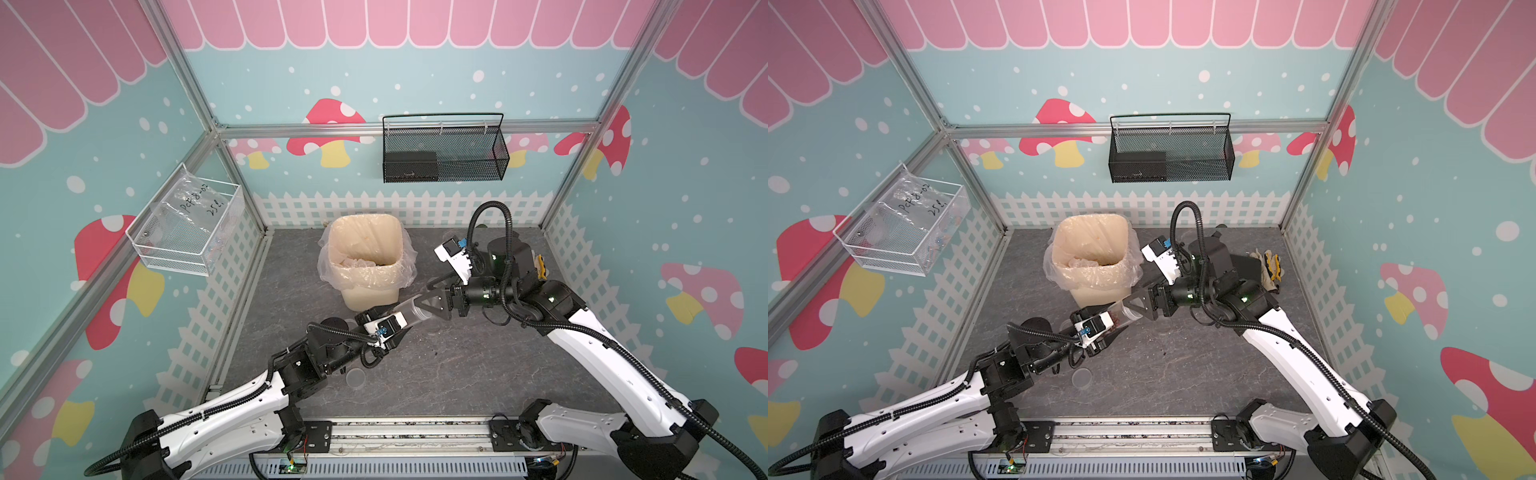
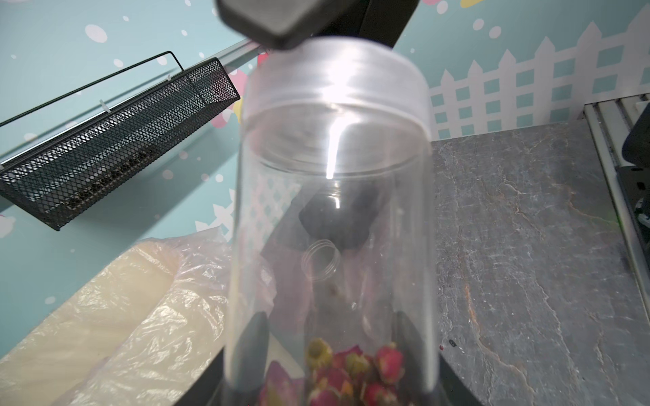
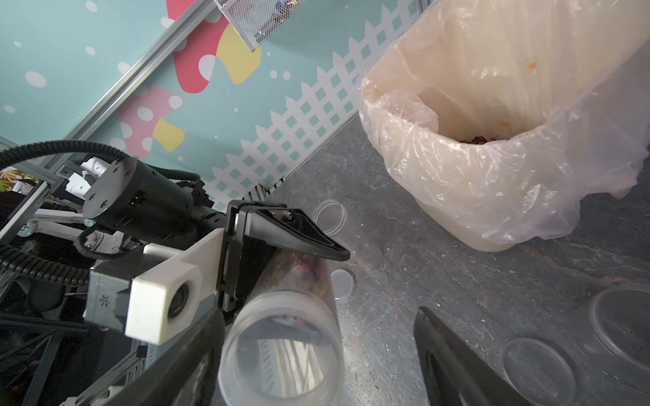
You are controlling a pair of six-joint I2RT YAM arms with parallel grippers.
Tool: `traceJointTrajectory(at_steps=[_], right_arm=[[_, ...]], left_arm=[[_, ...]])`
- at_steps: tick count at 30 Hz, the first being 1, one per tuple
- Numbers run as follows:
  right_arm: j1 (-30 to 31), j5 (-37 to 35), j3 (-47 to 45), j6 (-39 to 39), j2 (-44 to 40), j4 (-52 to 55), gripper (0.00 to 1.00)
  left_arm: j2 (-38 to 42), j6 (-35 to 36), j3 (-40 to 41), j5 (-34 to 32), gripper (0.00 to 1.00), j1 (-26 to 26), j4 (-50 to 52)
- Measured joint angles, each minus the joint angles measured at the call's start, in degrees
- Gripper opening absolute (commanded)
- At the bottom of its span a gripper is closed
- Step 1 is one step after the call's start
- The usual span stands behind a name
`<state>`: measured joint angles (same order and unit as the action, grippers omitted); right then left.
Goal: Empty the moldy dried flower tea in the jars
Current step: Unscrew the lid from the jar.
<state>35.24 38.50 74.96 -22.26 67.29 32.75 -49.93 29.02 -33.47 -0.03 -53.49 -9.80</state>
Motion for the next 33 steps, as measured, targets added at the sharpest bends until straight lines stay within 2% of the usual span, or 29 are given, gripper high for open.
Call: traceJointTrajectory(at_steps=[8, 14, 19, 27, 30, 33], right_arm=[[0.02, 1.55, -0.09, 1.31, -0.04, 2.43, 0.84], [0.35, 2.71, -0.33, 2.69, 0.02, 2.84, 0.73], [1.14, 3.93, -0.37, 3.96, 0.35, 2.84, 0.61], [1.27, 4.7, -0.37, 7.54, 1.22, 3.34, 0.22], [1.11, 5.38, -0.37, 12.9, 1.22, 3.82, 0.16], [1.11, 5.79, -0.31, 20.28, 1.05, 4.5, 0.15]], left_arm=[[0.0, 0.81, 0.0, -0.68, 0.1, 0.0, 0.04], [0.0, 0.81, 0.0, -0.83, 0.09, 0.0, 0.11], [0.0, 0.76, -0.02, -0.83, 0.07, 0.0, 0.61], [-0.04, -0.52, -0.74, -0.37, 0.0, 0.09, 3.15], [-0.15, -2.86, -1.92, 1.42, 0.0, 0.17, 5.55], [-0.72, -6.1, -3.93, 5.27, 0.0, 0.92, 9.38]])
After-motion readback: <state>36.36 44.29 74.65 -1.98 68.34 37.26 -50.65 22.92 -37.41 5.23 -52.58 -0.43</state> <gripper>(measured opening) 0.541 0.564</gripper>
